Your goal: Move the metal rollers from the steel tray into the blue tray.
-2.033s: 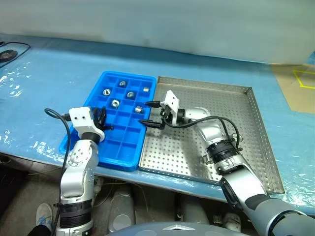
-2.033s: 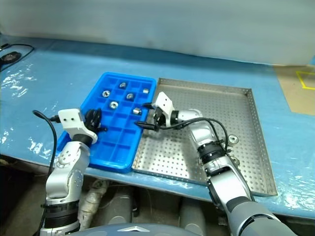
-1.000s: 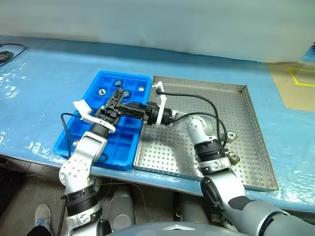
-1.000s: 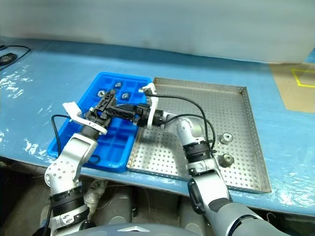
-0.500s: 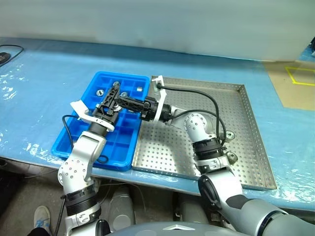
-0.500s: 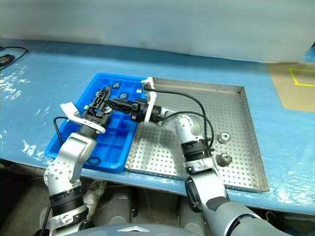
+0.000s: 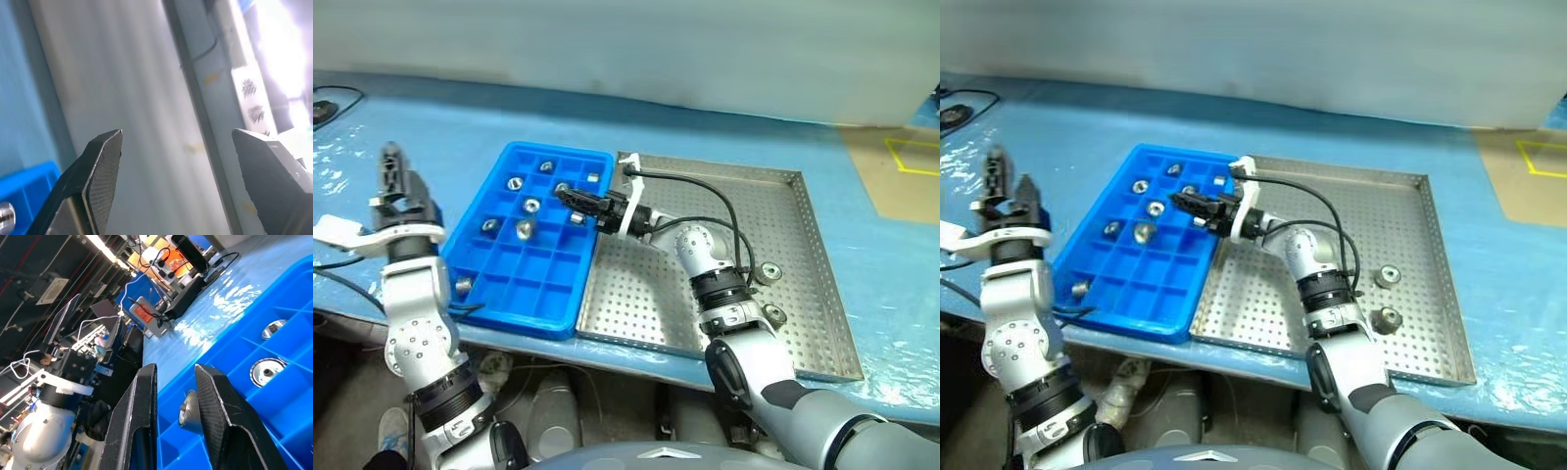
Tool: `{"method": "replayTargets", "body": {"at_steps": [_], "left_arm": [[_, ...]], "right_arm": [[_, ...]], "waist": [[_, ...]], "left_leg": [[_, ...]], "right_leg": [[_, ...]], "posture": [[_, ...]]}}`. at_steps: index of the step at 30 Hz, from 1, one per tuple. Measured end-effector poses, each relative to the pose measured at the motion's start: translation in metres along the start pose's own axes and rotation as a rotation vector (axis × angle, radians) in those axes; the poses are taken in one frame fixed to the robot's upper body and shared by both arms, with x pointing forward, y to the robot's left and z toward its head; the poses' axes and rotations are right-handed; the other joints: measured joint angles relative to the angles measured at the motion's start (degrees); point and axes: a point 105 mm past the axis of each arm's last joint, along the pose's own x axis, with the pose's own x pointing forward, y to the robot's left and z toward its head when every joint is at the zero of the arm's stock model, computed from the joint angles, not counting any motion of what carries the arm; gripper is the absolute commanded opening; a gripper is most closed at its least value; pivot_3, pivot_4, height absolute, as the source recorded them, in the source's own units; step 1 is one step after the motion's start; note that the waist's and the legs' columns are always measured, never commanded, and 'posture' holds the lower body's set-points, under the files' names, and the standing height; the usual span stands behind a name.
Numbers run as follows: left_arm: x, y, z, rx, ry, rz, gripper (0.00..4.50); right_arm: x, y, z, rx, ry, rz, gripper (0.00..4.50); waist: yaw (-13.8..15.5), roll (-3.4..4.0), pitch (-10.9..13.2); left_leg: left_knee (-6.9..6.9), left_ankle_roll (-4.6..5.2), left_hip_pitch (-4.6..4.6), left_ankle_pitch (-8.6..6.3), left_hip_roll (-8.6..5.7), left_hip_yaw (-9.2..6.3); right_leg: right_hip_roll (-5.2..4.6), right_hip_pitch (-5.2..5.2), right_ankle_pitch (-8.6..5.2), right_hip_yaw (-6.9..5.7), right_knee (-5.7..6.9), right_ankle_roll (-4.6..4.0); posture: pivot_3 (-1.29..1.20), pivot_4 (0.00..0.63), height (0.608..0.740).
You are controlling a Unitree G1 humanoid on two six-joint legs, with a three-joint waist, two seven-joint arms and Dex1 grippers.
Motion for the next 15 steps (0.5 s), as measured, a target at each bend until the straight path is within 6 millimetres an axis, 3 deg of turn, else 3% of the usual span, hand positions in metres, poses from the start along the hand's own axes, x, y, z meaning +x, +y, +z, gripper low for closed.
{"method": "replayTargets", "body": {"at_steps": [5,15], "left_arm": [[-0.013,0.001,0.002,0.080,-0.003,0.019,3.77],[-0.012,-0.015,-0.031,0.214,0.146,-0.052,3.77]], "right_arm": [[0.010,0.008,0.001,-0.073,0.008,0.041,1.20],[0.019,0.013,-0.025,-0.232,0.136,0.076,1.20]], "waist": [[0.53,-0.07,-0.04],[0.83,-0.07,-0.04]], "left_leg": [[0.01,-0.03,0.00,0.02,0.00,-0.05],[0.01,-0.26,0.03,0.16,0.25,-0.14]], "right_leg": [[-0.03,0.06,0.00,-0.03,0.01,0.00],[0.15,0.07,0.04,-0.02,0.10,-0.07]], "posture": [[0.17,0.150,0.740],[0.14,0.150,0.740]]}}
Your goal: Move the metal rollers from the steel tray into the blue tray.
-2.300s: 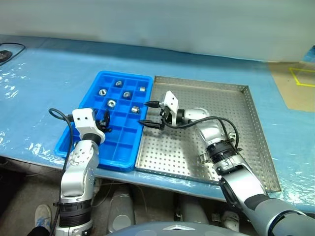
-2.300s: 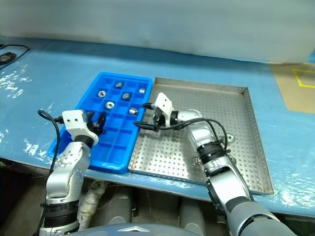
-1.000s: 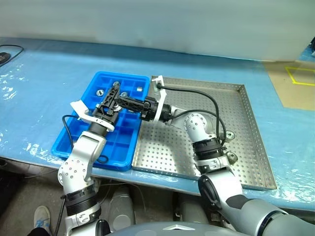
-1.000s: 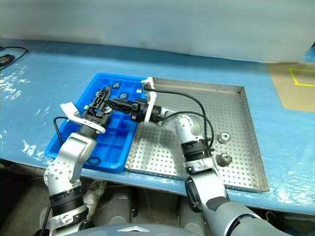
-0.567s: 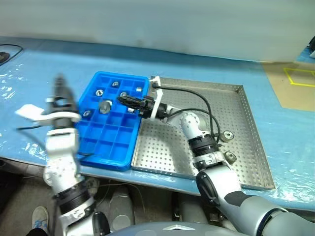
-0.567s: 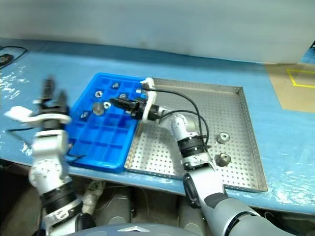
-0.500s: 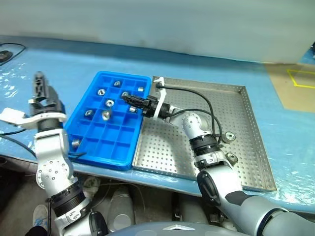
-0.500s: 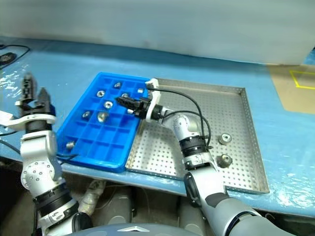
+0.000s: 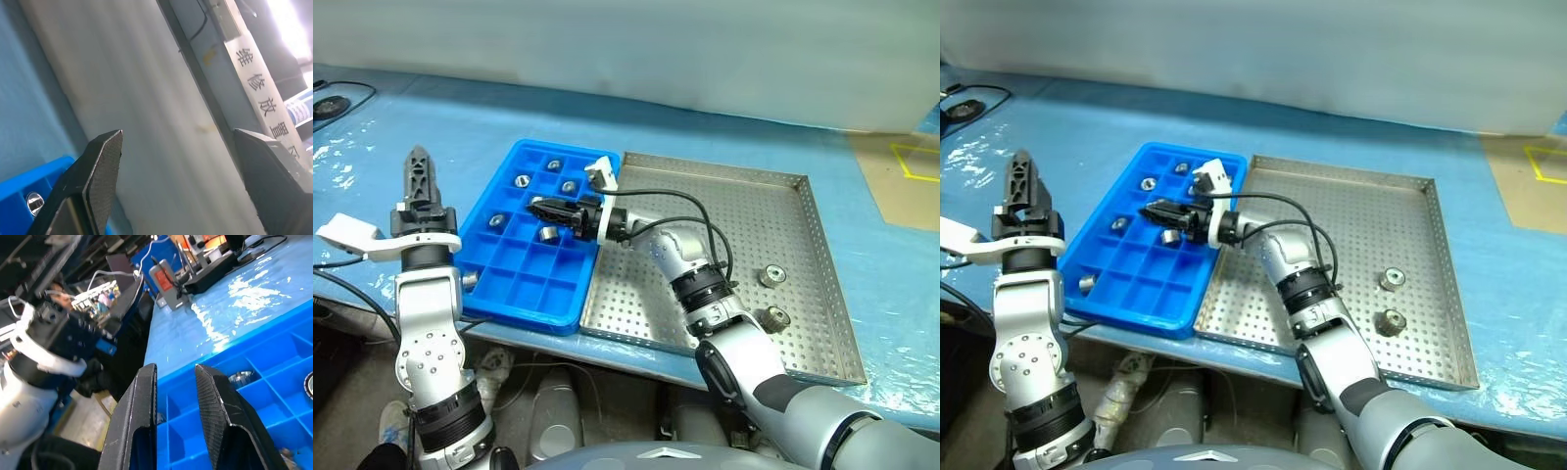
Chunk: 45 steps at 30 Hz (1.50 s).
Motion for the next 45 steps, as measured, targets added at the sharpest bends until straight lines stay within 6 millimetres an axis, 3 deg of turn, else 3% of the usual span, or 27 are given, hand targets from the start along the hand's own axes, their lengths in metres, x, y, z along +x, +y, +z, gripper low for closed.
{"method": "replayTargets", "body": {"at_steps": [4,9,17,22,29,36,40,45], "left_arm": [[0.006,-0.004,-0.013,0.076,0.086,-0.042,3.77],[0.014,-0.011,-0.047,0.163,0.241,-0.138,3.77],[0.010,-0.019,-0.137,0.289,0.598,-0.376,3.77],[0.003,-0.015,-0.176,0.308,0.760,-0.470,3.77],[-0.018,-0.027,-0.224,0.320,1.035,-0.697,3.77],[-0.069,-0.033,-0.263,0.320,1.416,-0.996,3.77],[-0.075,-0.035,-0.276,0.377,1.471,-1.089,3.77],[-0.087,-0.038,-0.291,0.408,1.524,-1.190,3.77]], "right_arm": [[-0.005,-0.005,-0.002,-0.027,0.005,-0.020,1.20],[-0.031,-0.027,0.004,-0.122,0.005,-0.121,1.20],[-0.098,-0.060,0.038,-0.311,-0.028,-0.352,1.20],[-0.155,-0.073,0.045,-0.357,-0.030,-0.529,1.20],[-0.196,-0.064,0.043,-0.406,-0.007,-0.663,1.20],[-0.238,-0.062,0.045,-0.433,0.008,-0.824,1.20],[-0.245,-0.057,0.046,-0.448,0.002,-0.857,1.20],[-0.250,-0.052,0.031,-0.427,0.031,-0.882,1.20]], "waist": [[-0.03,0.00,0.00],[-0.07,0.00,0.00],[-1.47,0.01,0.00],[-3.23,0.01,0.00],[-5.81,0.03,-0.01],[-7.53,0.10,-0.05],[-8.71,0.12,-0.06],[-9.76,0.19,-0.10]], "left_leg": [[0.00,0.00,0.00,0.00,-0.03,0.00],[0.06,-0.04,0.00,0.03,-0.06,0.02],[0.29,0.01,0.09,0.01,-0.06,0.14],[0.37,0.14,0.10,-0.04,-0.06,0.20],[0.46,0.35,0.35,-0.15,-0.09,0.44],[0.56,0.74,0.47,-0.38,-0.15,0.62],[0.64,0.89,0.47,-0.47,-0.19,0.67],[0.66,1.11,0.46,-0.60,-0.28,0.72]], "right_leg": [[-0.01,0.00,0.01,0.02,0.00,-0.01],[-0.02,0.01,0.03,0.04,0.04,-0.04],[-0.01,0.00,0.07,0.19,0.21,-0.11],[0.01,0.01,0.09,0.26,0.23,-0.14],[0.01,0.04,0.10,0.37,0.28,-0.18],[0.01,0.10,0.11,0.46,0.27,-0.18],[0.00,0.15,0.10,0.53,0.22,-0.18],[-0.07,0.26,0.10,0.57,-0.04,-0.18]], "posture": [[0.09,0.150,0.740],[0.00,0.150,0.740],[-0.21,0.150,0.740],[-0.34,0.150,0.740],[-0.44,0.150,0.740],[-0.54,0.150,0.740],[-0.58,0.150,0.740],[-0.62,0.150,0.740]]}}
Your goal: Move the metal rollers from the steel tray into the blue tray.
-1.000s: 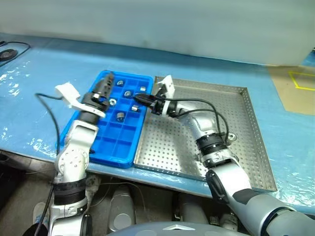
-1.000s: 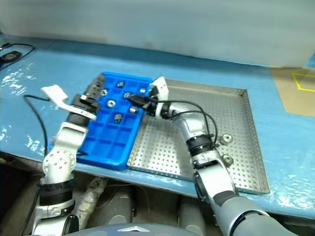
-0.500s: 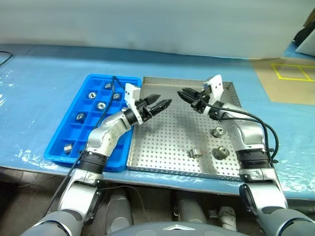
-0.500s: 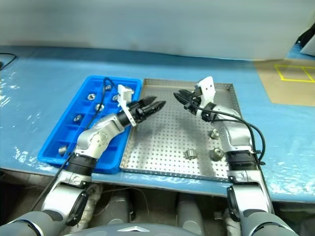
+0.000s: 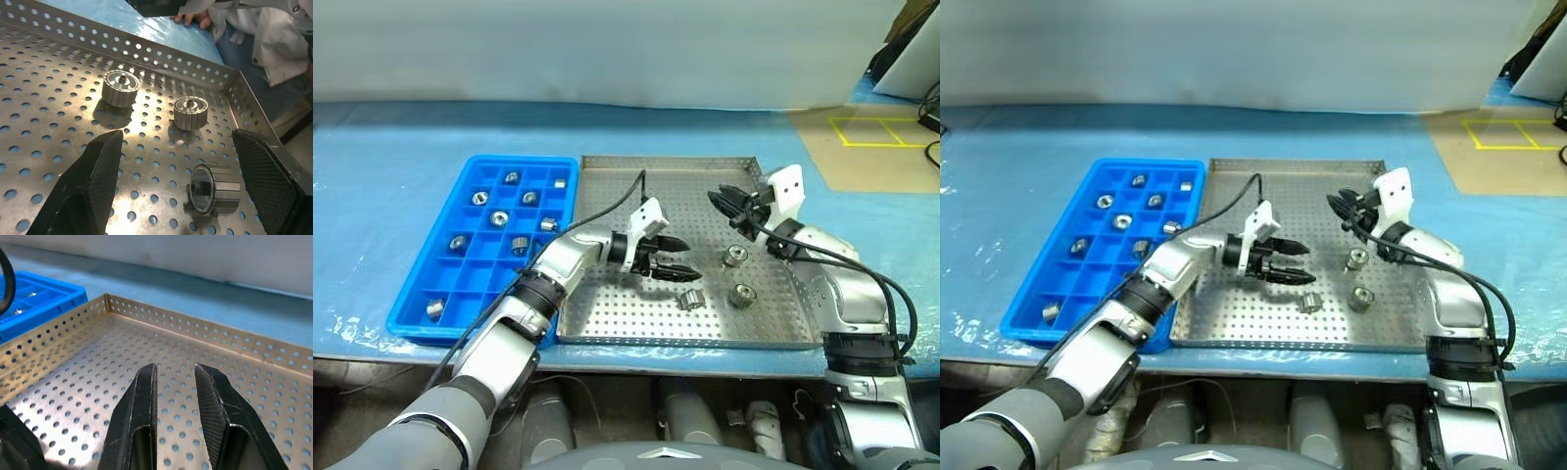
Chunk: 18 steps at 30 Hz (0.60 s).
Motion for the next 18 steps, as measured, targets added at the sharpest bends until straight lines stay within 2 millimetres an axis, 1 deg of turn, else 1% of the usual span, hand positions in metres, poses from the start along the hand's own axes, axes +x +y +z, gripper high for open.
{"method": "replayTargets", "body": {"at_steps": [2,6,11,14,18], "left_arm": [[0.004,-0.004,-0.004,0.027,0.040,-0.042,3.77],[0.012,-0.008,-0.014,0.051,0.094,-0.073,3.77],[0.012,-0.011,-0.026,0.084,0.177,-0.105,3.77],[0.011,-0.003,-0.035,0.136,0.221,-0.045,3.17],[0.009,0.001,-0.036,0.156,0.218,-0.014,1.82]], "right_arm": [[-0.003,0.001,-0.002,-0.002,0.007,-0.007,1.20],[-0.005,0.001,-0.001,-0.010,0.003,-0.022,1.20],[-0.007,-0.002,-0.001,-0.014,0.002,-0.048,1.20],[-0.006,-0.001,0.000,-0.011,-0.004,-0.051,1.20],[0.000,-0.001,0.010,-0.013,-0.042,-0.050,1.20]], "waist": [[-0.51,0.00,0.00],[-1.35,0.00,0.00],[-2.43,0.00,0.00],[-3.53,0.00,0.00],[-3.92,0.00,0.00]], "left_leg": [[0.01,0.08,-0.02,-0.05,-0.04,0.02],[0.12,0.20,-0.02,-0.12,-0.05,0.10],[0.19,0.26,-0.02,-0.18,-0.11,0.16],[0.21,0.30,-0.04,-0.20,-0.15,0.16],[0.24,0.36,-0.06,-0.23,-0.19,0.16]], "right_leg": [[-0.03,0.01,0.00,0.02,-0.06,0.00],[-0.06,0.01,0.00,0.13,-0.07,0.00],[-0.11,0.01,-0.01,0.22,-0.08,0.01],[-0.16,0.01,-0.01,0.22,-0.09,0.02],[-0.19,0.00,-0.01,0.26,-0.11,0.02]], "posture": [[-0.63,0.150,0.740],[-0.64,0.150,0.740],[-0.62,0.150,0.740],[-0.60,0.150,0.740],[-0.56,0.150,0.740]]}}
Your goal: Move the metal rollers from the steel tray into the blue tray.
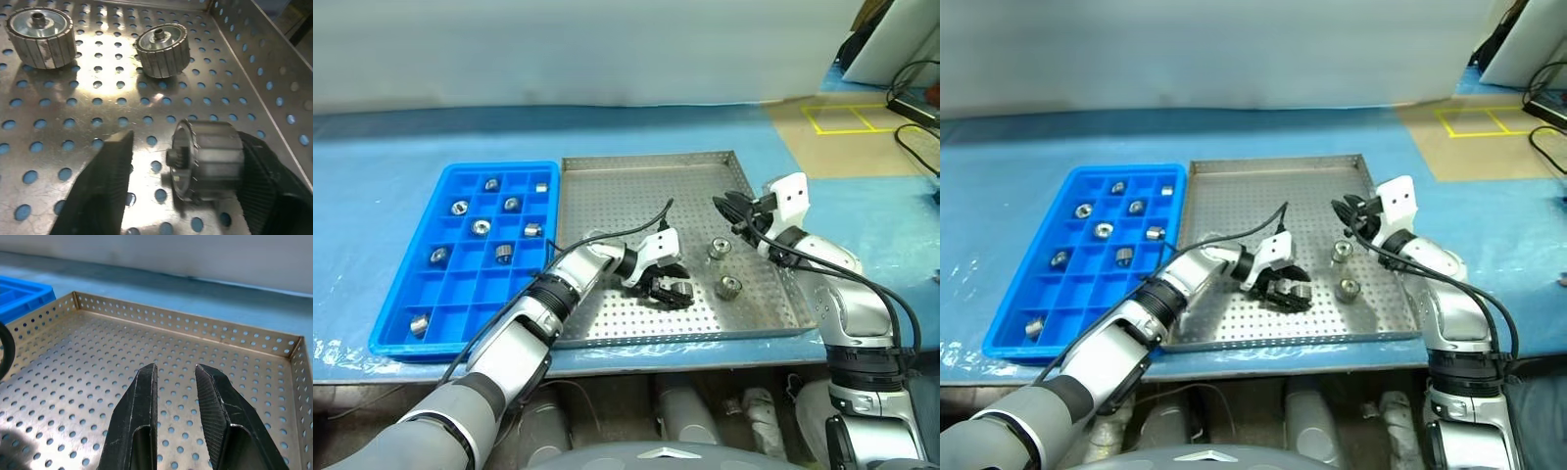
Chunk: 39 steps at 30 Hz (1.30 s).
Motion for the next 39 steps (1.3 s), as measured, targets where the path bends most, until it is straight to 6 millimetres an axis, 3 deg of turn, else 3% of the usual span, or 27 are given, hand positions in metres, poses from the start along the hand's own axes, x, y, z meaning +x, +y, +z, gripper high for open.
{"method": "replayTargets", "body": {"at_steps": [2,5,8,13,16,21,27,32,39], "left_arm": [[-0.002,0.000,-0.001,-0.015,-0.013,0.010,1.26],[-0.005,0.000,-0.002,-0.074,-0.060,0.033,1.26],[-0.015,0.007,0.011,-0.149,-0.172,0.098,1.26],[-0.051,0.024,0.044,-0.195,-0.418,0.312,1.26],[-0.079,0.034,0.048,-0.189,-0.490,0.515,1.26],[-0.154,0.038,0.028,-0.187,-0.554,1.014,1.26],[-0.218,0.008,0.010,-0.177,-0.571,1.419,1.26],[-0.231,-0.016,-0.017,-0.249,-0.480,1.584,1.26],[-0.222,-0.040,-0.053,-0.391,-0.335,1.674,1.26]], "right_arm": [[0.004,-0.001,0.004,0.003,-0.016,0.003,1.20],[0.011,0.001,0.005,0.012,-0.029,0.021,1.20],[0.020,0.005,0.005,0.023,-0.032,0.053,1.20],[0.044,0.016,0.007,0.038,-0.048,0.126,1.20],[0.059,0.022,0.008,0.030,-0.049,0.169,1.20],[0.089,0.048,0.007,0.015,-0.046,0.299,1.20],[0.110,0.085,0.003,-0.016,-0.037,0.449,1.20],[0.118,0.105,-0.001,-0.021,-0.034,0.527,1.20],[0.118,0.108,-0.007,-0.043,-0.025,0.551,1.20]], "waist": [[0.04,0.00,0.00],[0.15,0.01,0.00],[0.42,0.01,0.02],[0.85,0.01,0.03],[2.05,0.02,0.03],[5.39,0.07,0.07],[10.64,0.10,0.10],[13.16,0.10,0.10],[13.09,0.10,0.11]], "left_leg": [[-0.01,0.00,0.00,0.00,0.01,0.00],[-0.03,0.01,-0.03,-0.01,0.01,0.00],[-0.03,0.01,-0.12,-0.01,0.01,0.00],[-0.05,0.01,-0.12,-0.01,0.05,-0.01],[-0.10,0.00,-0.12,0.00,0.13,-0.03],[-0.23,-0.15,-0.32,0.07,0.59,-0.02],[-0.51,-0.30,-0.44,0.14,0.67,-0.04],[-0.52,-0.34,-0.46,0.14,0.66,-0.07],[-0.65,-0.63,-0.44,0.31,0.73,-0.34]], "right_leg": [[0.00,0.00,0.00,-0.01,0.00,0.00],[0.00,-0.04,0.00,-0.02,-0.01,0.00],[-0.02,-0.11,0.00,-0.04,0.00,-0.01],[0.00,-0.15,0.01,-0.08,0.02,-0.02],[0.04,-0.19,0.00,-0.13,0.02,-0.02],[0.20,-0.29,-0.05,-0.56,-0.01,-0.12],[0.17,-0.35,-0.19,-0.74,-0.03,-0.33],[0.16,-0.35,-0.20,-0.74,-0.05,-0.33],[0.25,-0.36,-0.21,-0.72,0.04,-0.30]], "posture": [[-0.54,0.150,0.740],[-0.49,0.150,0.740],[-0.41,0.150,0.740],[-0.25,0.150,0.740],[-0.16,0.150,0.740],[-0.03,0.150,0.740],[0.10,0.150,0.740],[0.13,0.150,0.740],[0.10,0.150,0.740]]}}
